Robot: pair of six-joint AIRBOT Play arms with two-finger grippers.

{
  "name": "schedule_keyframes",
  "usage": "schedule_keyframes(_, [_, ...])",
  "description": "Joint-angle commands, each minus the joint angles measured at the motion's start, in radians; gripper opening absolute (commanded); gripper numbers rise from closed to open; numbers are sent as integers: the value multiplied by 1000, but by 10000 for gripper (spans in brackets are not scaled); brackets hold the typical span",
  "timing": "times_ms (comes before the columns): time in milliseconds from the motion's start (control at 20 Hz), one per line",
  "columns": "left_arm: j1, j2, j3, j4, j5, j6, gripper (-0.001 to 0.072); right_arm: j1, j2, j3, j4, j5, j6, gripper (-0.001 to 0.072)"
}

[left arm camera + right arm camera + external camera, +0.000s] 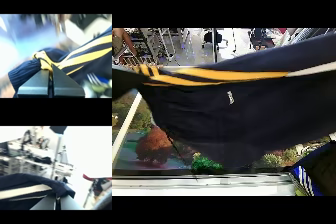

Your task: Fold the clothes and pants, and hang the long-sleeved shirts on hangers.

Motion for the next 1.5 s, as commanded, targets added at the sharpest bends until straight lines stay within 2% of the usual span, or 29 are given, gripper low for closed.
schedule_keyframes(0, [0, 52, 6, 33, 126, -32, 4, -1, -210, 82, -59, 47, -1, 12])
schedule_keyframes(100, [-42, -13, -79, 70, 126, -97, 4, -1, -412, 82, -21, 104, -2, 12])
schedule_keyframes(200, [-128, -99, -230, 126, 150, -97, 4, 1, -633, 82, 56, 117, -29, 12])
schedule_keyframes(250, [-174, -156, -315, 168, 204, -96, 4, 1, -739, 82, 103, 111, -32, 12])
schedule_keyframes(400, [-254, -391, -454, 274, 521, -75, 4, 1, -1029, 82, 205, 34, -47, 12])
schedule_keyframes(500, [-246, -601, -436, 222, 721, -98, 3, 2, -1152, 82, 259, -13, -47, 12])
schedule_keyframes(550, [-228, -704, -404, 163, 753, -98, 3, 5, -1185, 82, 282, -15, -47, 12])
schedule_keyframes(650, [-179, -857, -312, 47, 670, -97, 4, 23, -1204, 83, 274, 3, -60, 12])
schedule_keyframes(750, [-135, -926, -227, 31, 592, -97, 3, 32, -1189, 87, 274, 72, -80, 12])
schedule_keyframes(900, [-69, -930, -158, 31, 490, -97, 3, 26, -1138, 82, 235, 296, -76, 12])
schedule_keyframes(1050, [-11, -932, -143, 40, 270, -97, 3, 26, -1069, 30, 207, 558, -50, 12])
schedule_keyframes(1150, [-1, -932, -143, 99, 93, -97, 3, 32, -1004, -66, 176, 658, -17, 12])
schedule_keyframes(1250, [-10, -932, -143, 195, -53, -97, 4, 32, -936, -198, 134, 697, 31, 12])
schedule_keyframes(1350, [-37, -932, -143, 325, -143, -97, 3, 34, -879, -340, 129, 713, 42, 12])
schedule_keyframes(1450, [-73, -932, -143, 464, -170, -97, 4, 56, -858, -458, 133, 734, 49, 12])
